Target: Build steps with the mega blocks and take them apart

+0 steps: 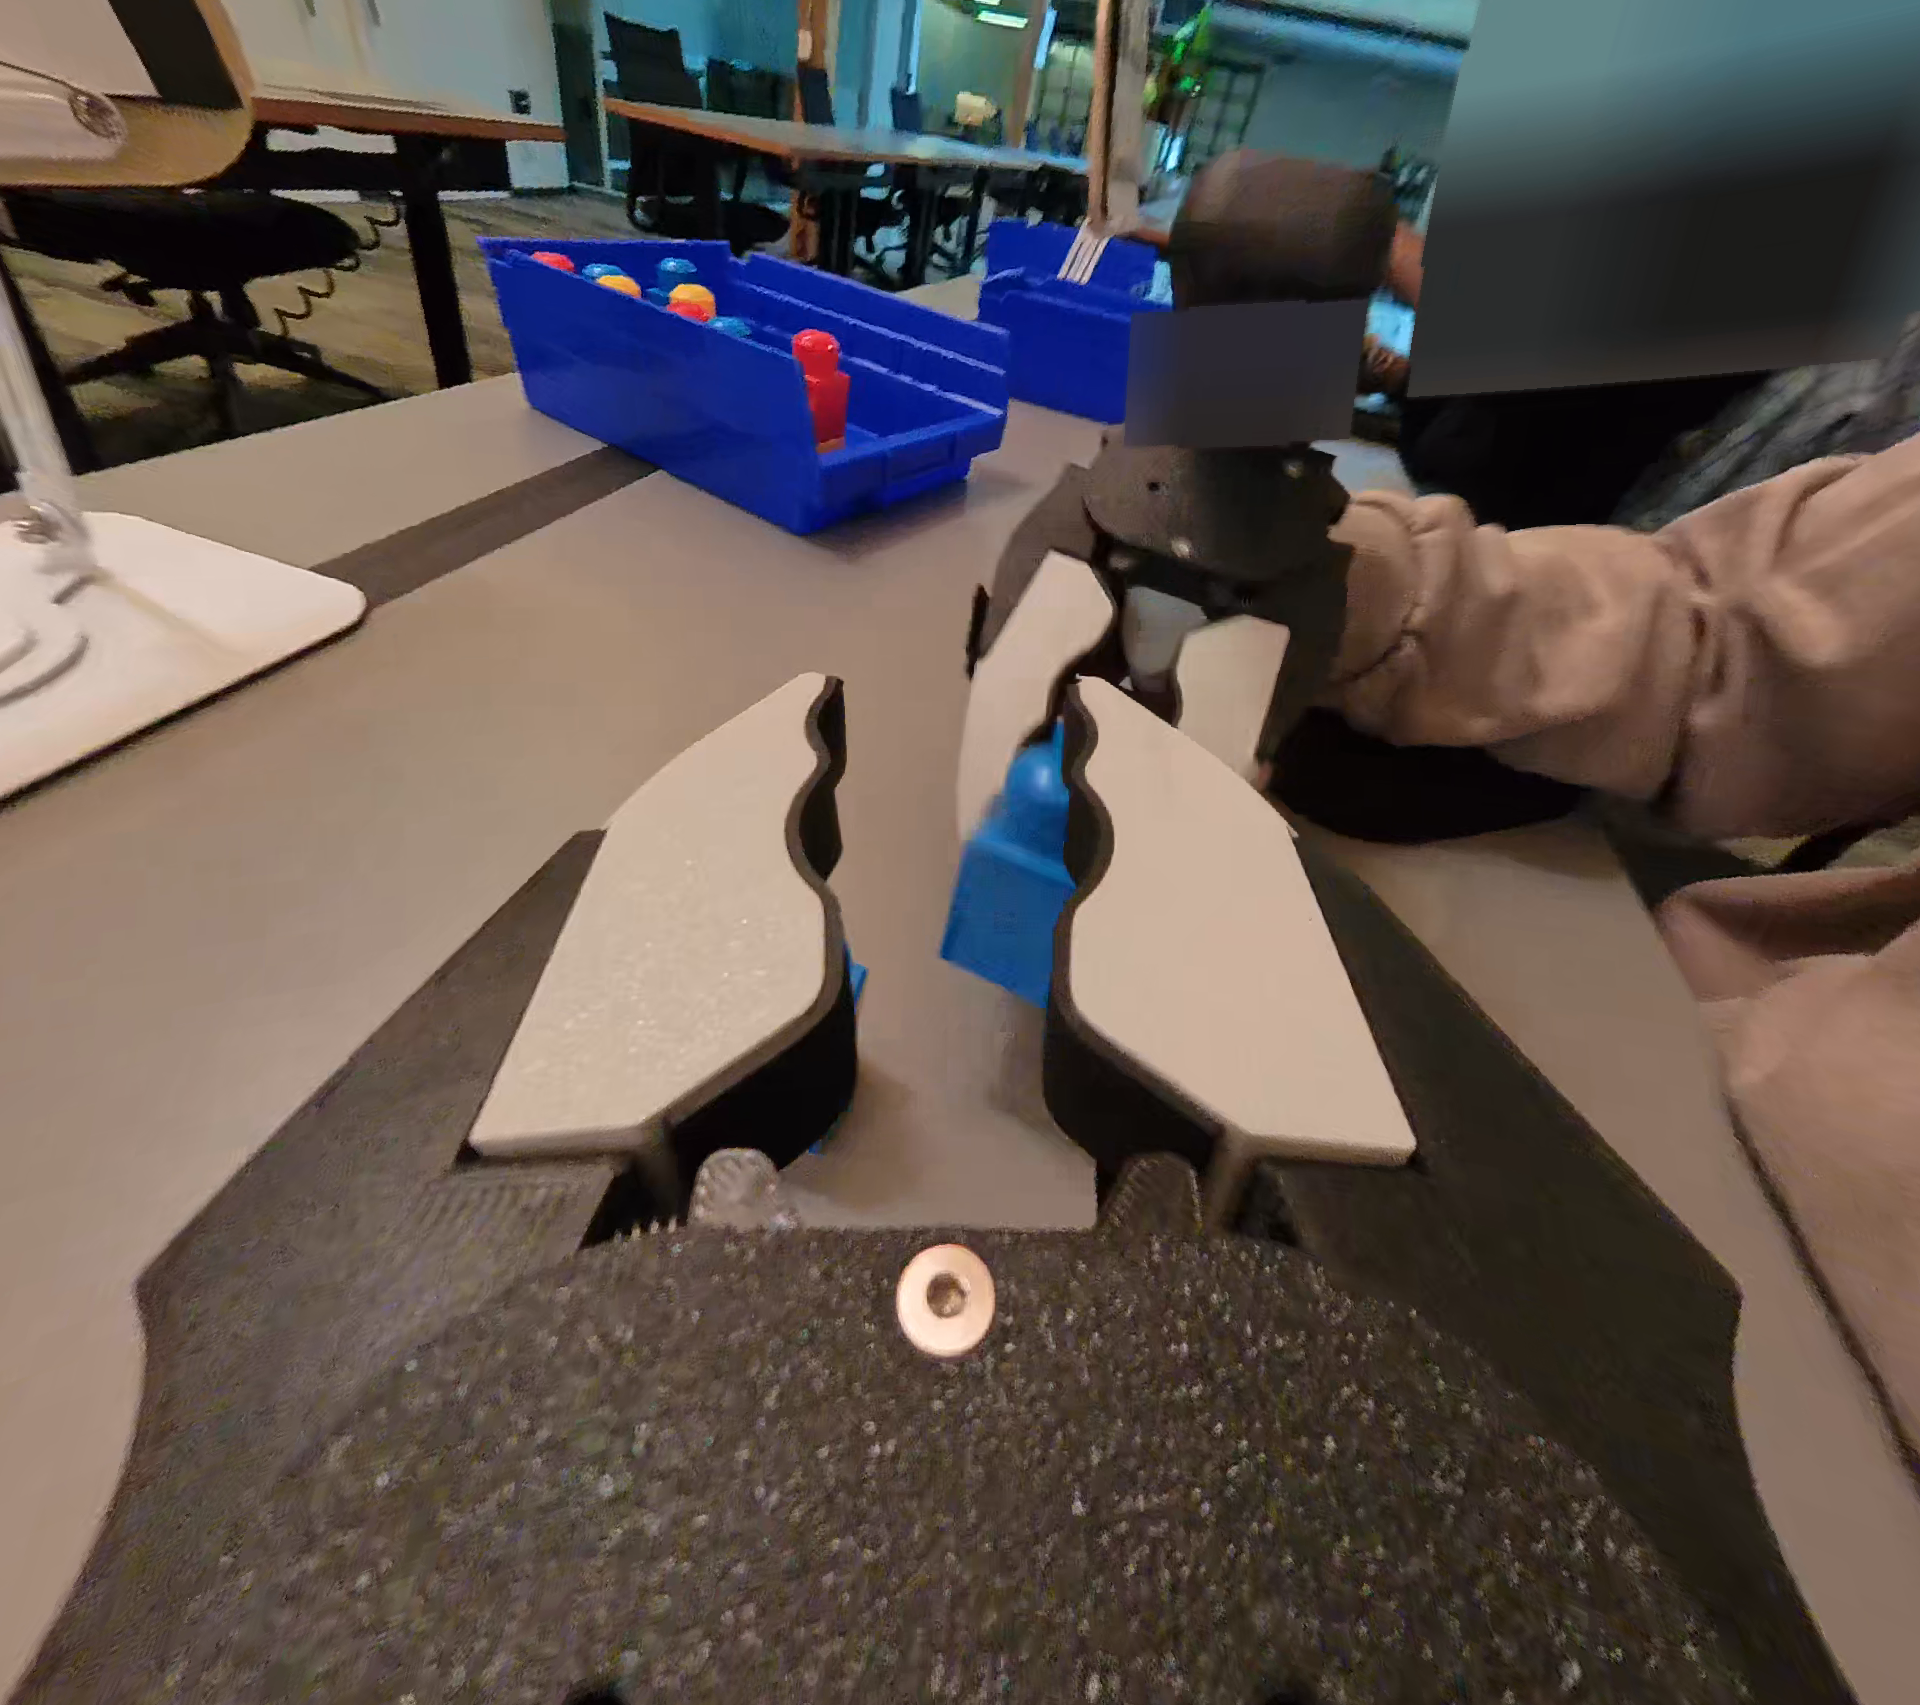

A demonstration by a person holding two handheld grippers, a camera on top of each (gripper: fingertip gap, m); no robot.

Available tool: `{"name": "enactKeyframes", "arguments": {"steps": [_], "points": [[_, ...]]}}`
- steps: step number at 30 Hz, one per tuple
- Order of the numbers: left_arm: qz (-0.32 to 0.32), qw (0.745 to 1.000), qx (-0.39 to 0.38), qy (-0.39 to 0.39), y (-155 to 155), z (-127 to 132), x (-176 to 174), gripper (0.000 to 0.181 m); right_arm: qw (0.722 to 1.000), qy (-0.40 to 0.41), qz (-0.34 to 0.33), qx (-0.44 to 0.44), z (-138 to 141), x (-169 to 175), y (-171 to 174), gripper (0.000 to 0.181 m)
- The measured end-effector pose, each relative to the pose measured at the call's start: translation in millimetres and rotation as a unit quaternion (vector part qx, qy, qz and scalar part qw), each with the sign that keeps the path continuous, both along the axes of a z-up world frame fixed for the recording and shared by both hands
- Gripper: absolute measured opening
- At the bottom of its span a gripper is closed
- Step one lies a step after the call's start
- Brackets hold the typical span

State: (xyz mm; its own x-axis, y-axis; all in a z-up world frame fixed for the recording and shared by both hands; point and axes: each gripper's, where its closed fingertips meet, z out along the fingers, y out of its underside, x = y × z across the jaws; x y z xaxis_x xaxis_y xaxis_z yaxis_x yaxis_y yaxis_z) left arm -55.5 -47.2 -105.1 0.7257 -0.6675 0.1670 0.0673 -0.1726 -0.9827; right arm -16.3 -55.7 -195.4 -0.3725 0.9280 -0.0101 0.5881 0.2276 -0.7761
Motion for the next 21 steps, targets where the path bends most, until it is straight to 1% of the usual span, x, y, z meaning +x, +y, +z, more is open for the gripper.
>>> {"name": "enactKeyframes", "arguments": {"steps": [1, 3, 5, 6, 7, 9, 11, 14, 16, 18, 21], "points": [[-0.005, 1.0, 0.001, -0.014, -0.8, 1.5, 1.1, 0.041, 0.999, 0.044, -0.002, -0.032, 16.4, -2.8, 1.1, 0.036], [-0.023, 0.999, 0.008, -0.045, -3.3, 7.1, 6.8, 0.049, 0.982, 0.155, 0.001, -0.108, 59.3, -4.6, 3.2, 0.036], [-0.045, 0.995, 0.017, -0.089, -6.9, 16.0, 15.1, 0.052, 0.946, 0.258, 0.008, -0.194, 102.8, 2.1, 5.3, 0.036], [-0.057, 0.991, 0.024, -0.115, -9.2, 22.0, 19.4, 0.051, 0.927, 0.299, 0.007, -0.226, 119.2, 6.0, 8.3, 0.036], [-0.065, 0.988, 0.033, -0.138, -10.9, 28.0, 23.1, 0.05, 0.912, 0.324, 0.005, -0.25, 129.6, 8.8, 10.6, 0.036], [-0.069, 0.983, 0.051, -0.161, -12.1, 37.0, 28.8, 0.048, 0.895, 0.351, 0.004, -0.277, 138.5, 10.6, 11.6, 0.036], [-0.075, 0.982, 0.057, -0.164, -13.3, 41.0, 36.1, 0.048, 0.884, 0.362, 0.0, -0.296, 139.5, 8.7, 10.7, 0.036], [-0.076, 0.982, 0.059, -0.162, -13.3, 43.1, 43.0, 0.049, 0.876, 0.369, 0.007, -0.31, 138.4, 5.4, 4.0, 0.036], [-0.073, 0.983, 0.057, -0.156, -11.9, 40.8, 45.3, 0.049, 0.866, 0.379, 0.015, -0.326, 141.5, 5.2, -0.6, 0.036], [-0.073, 0.984, 0.057, -0.154, -12.0, 39.7, 47.2, 0.046, 0.859, 0.384, 0.012, -0.339, 142.3, 3.1, -2.4, 0.036], [-0.07, 0.986, 0.058, -0.141, -11.7, 36.9, 49.4, 0.039, 0.859, 0.384, 0.004, -0.339, 139.3, -1.3, -4.3, 0.036]]}}
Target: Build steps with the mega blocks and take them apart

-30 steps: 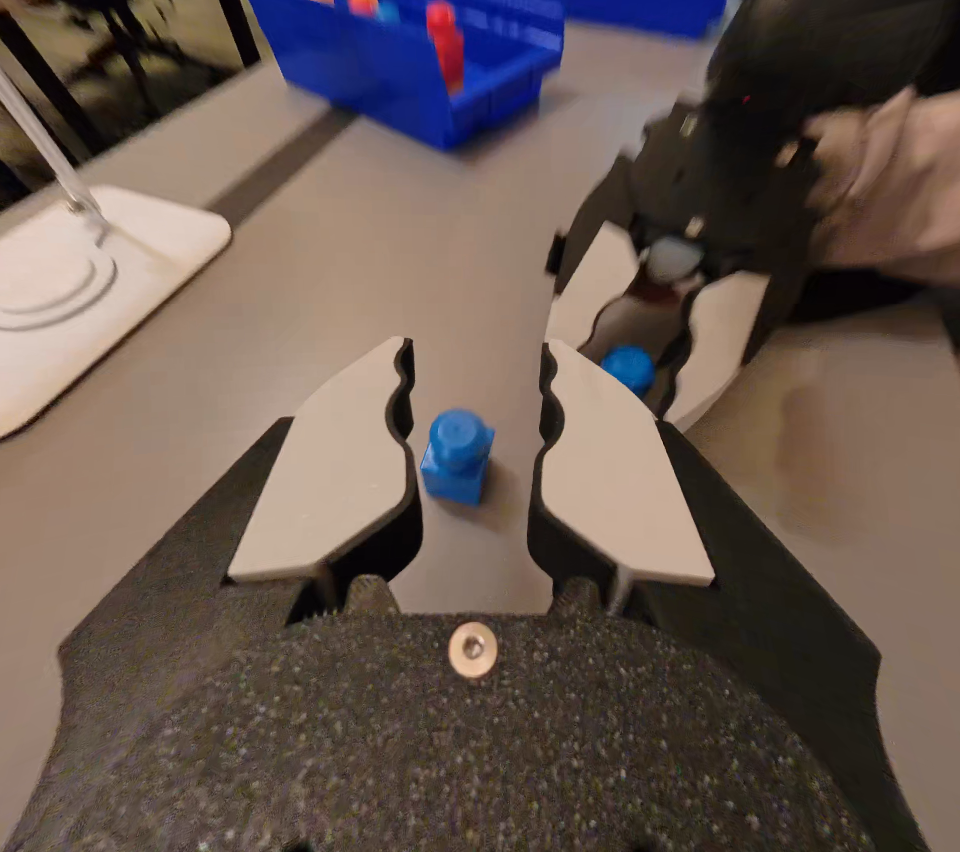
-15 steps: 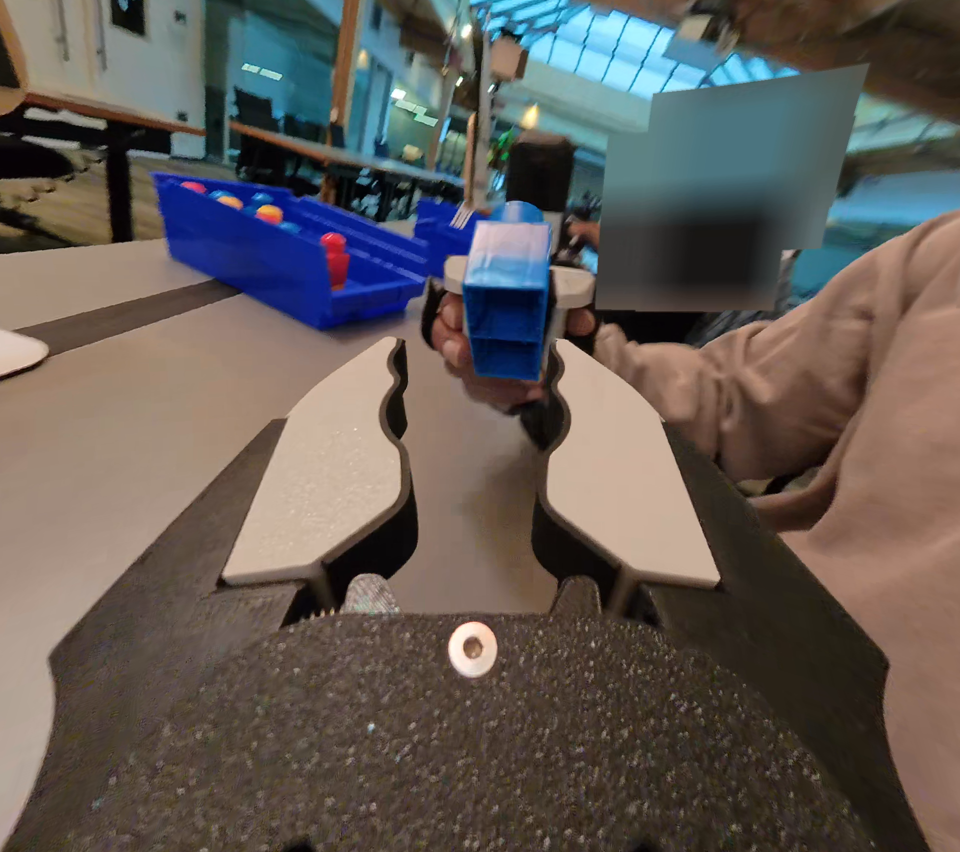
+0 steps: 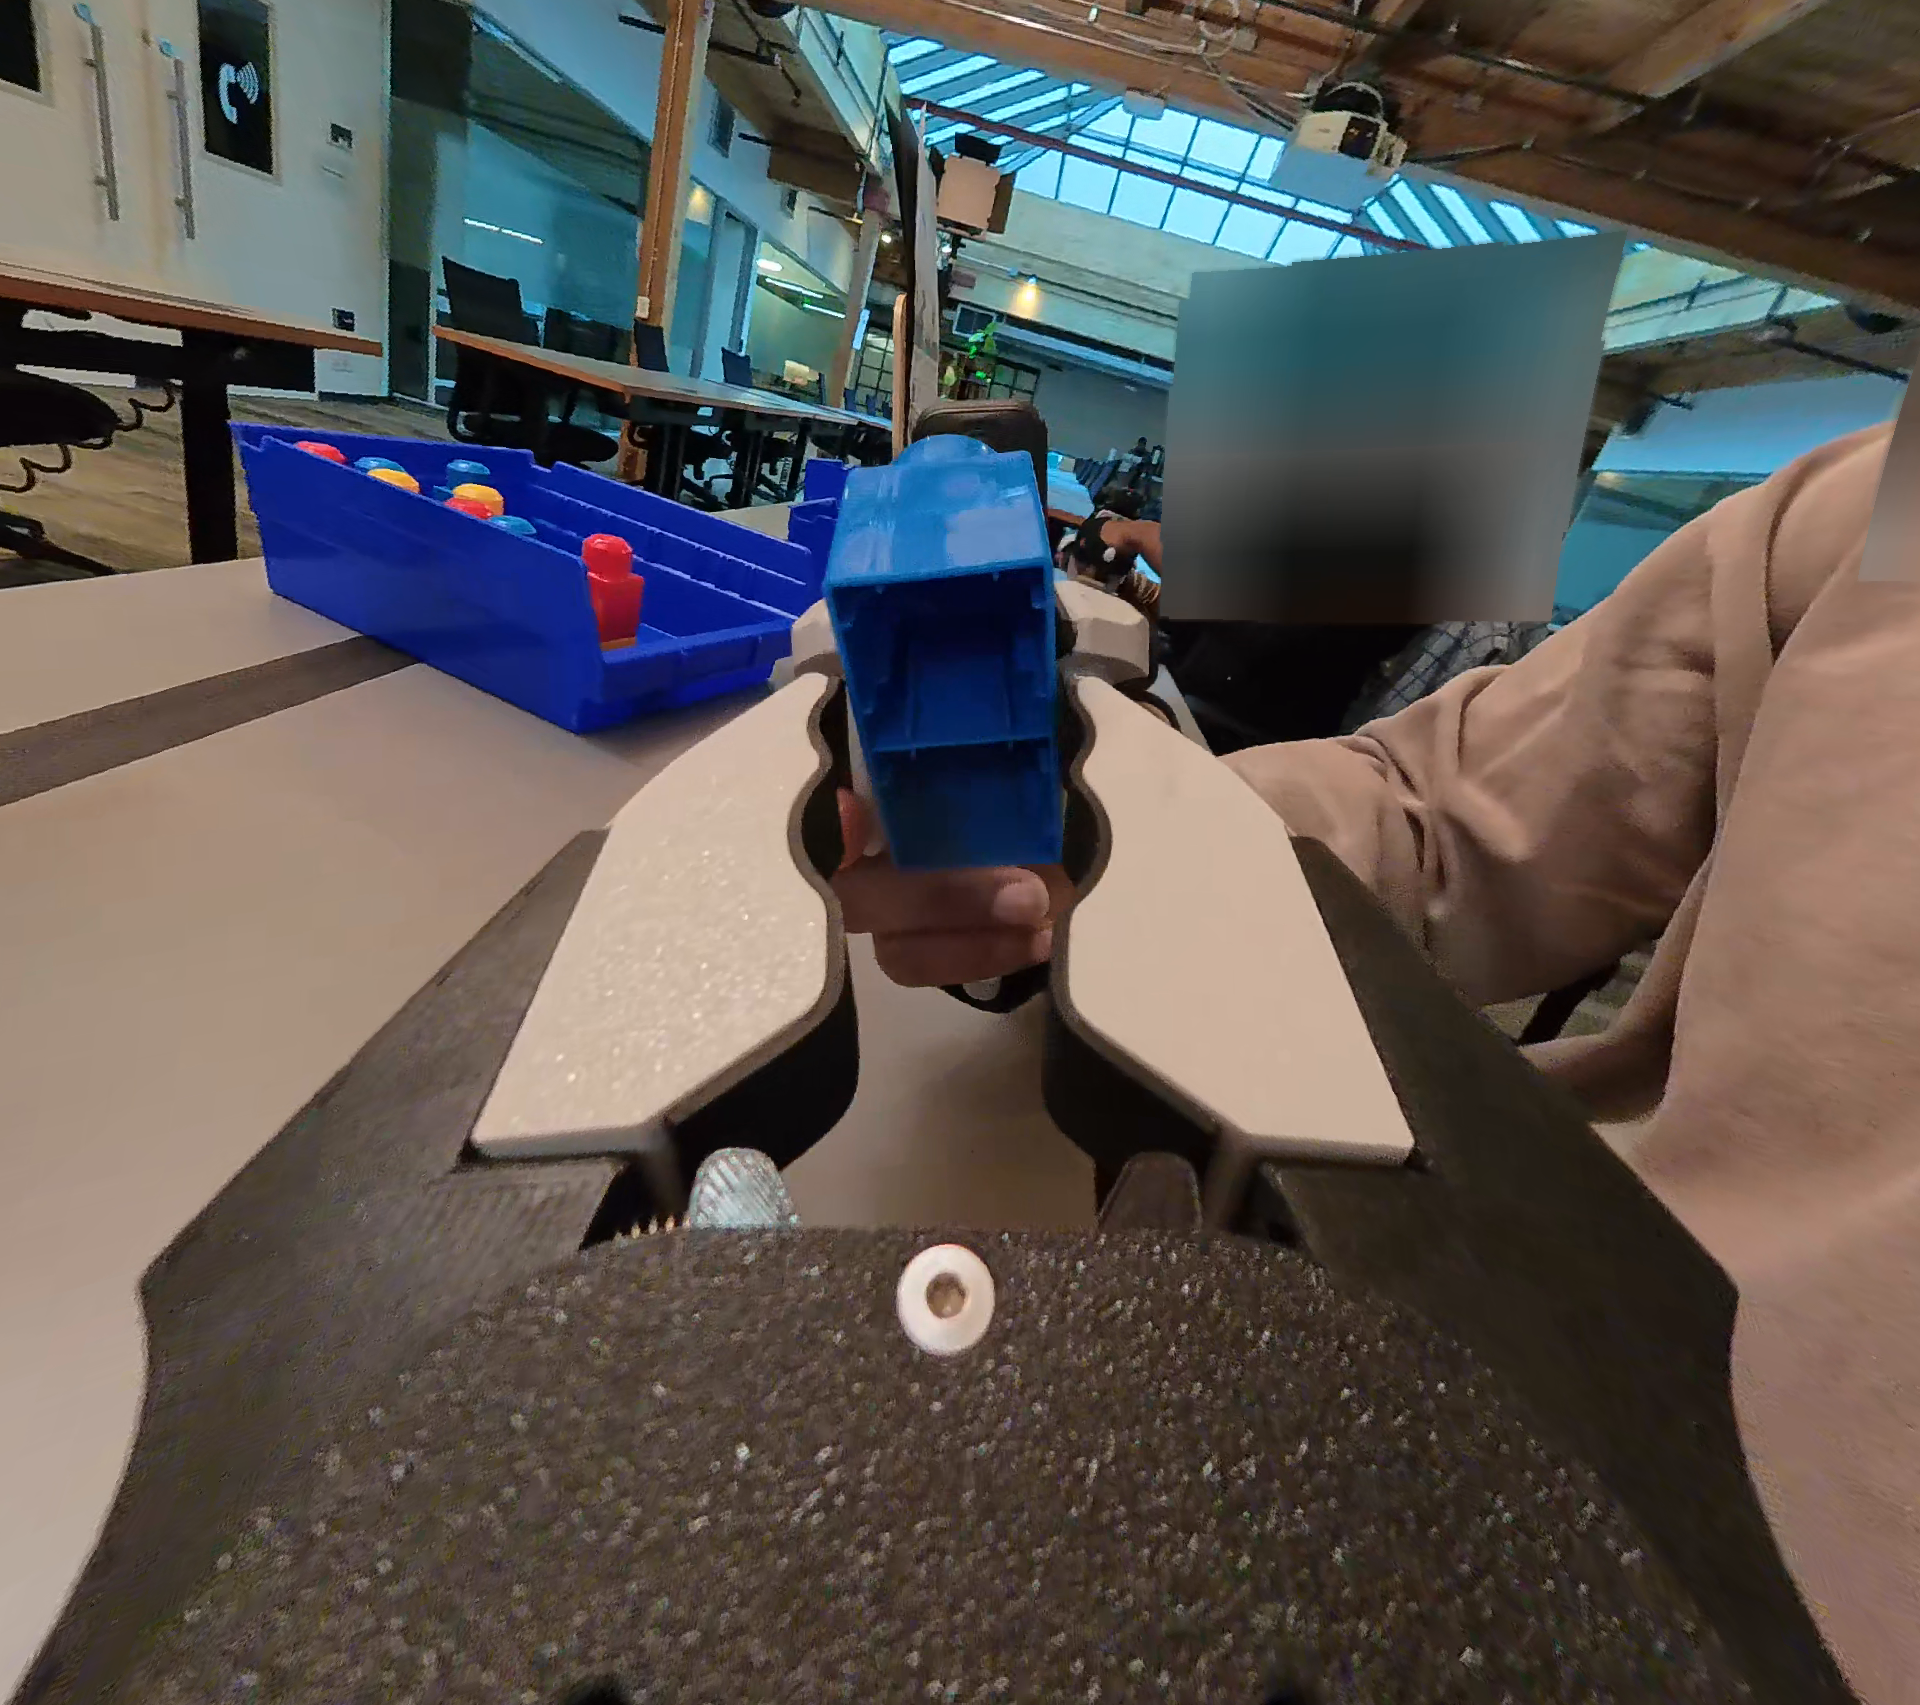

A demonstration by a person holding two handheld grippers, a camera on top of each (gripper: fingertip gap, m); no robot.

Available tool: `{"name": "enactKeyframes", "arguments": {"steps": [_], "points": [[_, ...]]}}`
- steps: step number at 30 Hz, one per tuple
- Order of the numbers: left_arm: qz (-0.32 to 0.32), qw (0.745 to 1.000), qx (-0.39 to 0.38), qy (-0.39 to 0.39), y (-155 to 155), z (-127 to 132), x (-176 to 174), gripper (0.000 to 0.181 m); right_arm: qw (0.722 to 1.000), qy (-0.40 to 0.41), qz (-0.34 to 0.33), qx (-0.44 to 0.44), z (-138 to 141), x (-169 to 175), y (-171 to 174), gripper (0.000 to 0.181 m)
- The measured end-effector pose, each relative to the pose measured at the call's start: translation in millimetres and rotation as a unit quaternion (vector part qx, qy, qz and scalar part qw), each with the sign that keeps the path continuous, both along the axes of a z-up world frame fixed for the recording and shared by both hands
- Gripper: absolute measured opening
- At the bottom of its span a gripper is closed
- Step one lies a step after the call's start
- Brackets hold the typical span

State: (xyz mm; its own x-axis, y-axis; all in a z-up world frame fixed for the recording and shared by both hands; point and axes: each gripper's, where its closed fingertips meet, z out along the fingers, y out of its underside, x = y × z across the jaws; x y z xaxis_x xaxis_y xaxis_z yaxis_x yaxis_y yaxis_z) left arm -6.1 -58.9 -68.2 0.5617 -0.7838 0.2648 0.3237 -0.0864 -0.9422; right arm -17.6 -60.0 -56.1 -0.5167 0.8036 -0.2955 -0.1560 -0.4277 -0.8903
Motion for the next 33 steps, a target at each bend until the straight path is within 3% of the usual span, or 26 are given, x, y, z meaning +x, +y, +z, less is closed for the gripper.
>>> {"name": "enactKeyframes", "arguments": {"steps": [7, 19, 27, 33], "points": [[0.008, 1.0, -0.013, -0.005, 2.4, -2.7, -0.9, 0.037, 1.0, -0.008, -0.017, 0.011, -4.3, -4.5, -0.3, 0.036], [-0.008, 1.0, -0.022, -0.001, 1.2, -7.6, 6.2, 0.037, 1.0, -0.023, 0.014, 0.012, -7.2, -5.5, -8.2, 0.036], [-0.014, 0.999, -0.015, 0.025, -4.8, -7.4, -5.0, 0.037, 1.0, -0.016, 0.006, 0.021, 6.0, 10.5, 11.9, 0.041], [0.034, 0.996, -0.014, 0.081, -3.5, -6.2, -45.9, 0.037, 0.983, -0.138, -0.034, 0.112, -28.0, 0.7, 31.7, 0.044]]}}
